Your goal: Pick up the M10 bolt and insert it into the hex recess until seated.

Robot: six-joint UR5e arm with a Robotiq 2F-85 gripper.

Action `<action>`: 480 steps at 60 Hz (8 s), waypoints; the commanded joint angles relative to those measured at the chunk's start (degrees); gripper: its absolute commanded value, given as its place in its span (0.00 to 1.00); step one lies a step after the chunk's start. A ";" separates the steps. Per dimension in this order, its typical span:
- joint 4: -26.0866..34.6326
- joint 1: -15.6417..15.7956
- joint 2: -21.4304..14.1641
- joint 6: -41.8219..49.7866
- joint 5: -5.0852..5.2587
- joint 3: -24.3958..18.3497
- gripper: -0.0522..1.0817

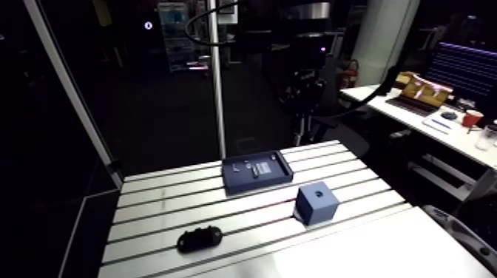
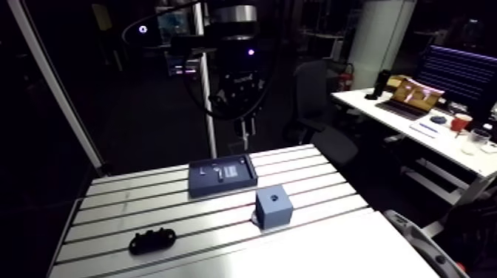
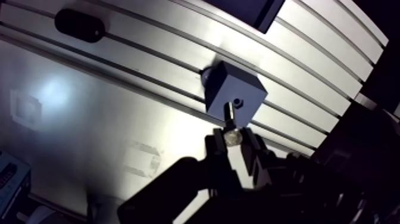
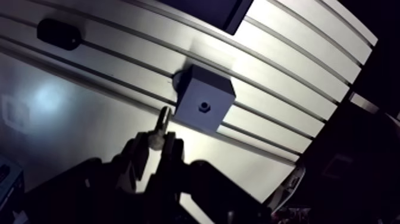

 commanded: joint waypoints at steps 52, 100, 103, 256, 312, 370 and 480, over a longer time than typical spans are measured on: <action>-4.08 -5.04 2.36 -8.28 -0.64 2.64 0.76; -6.23 -6.63 3.91 -8.79 -3.02 6.75 0.78; -6.22 -6.62 4.09 -8.81 -3.01 6.75 0.78; -9.83 -7.33 6.83 -10.57 -2.85 10.27 0.79; -9.91 -7.33 7.46 -10.48 -2.85 10.37 0.79; -9.83 -7.33 7.55 -10.23 -2.75 10.62 0.79; -11.41 -7.24 8.25 -10.48 -2.48 10.53 0.79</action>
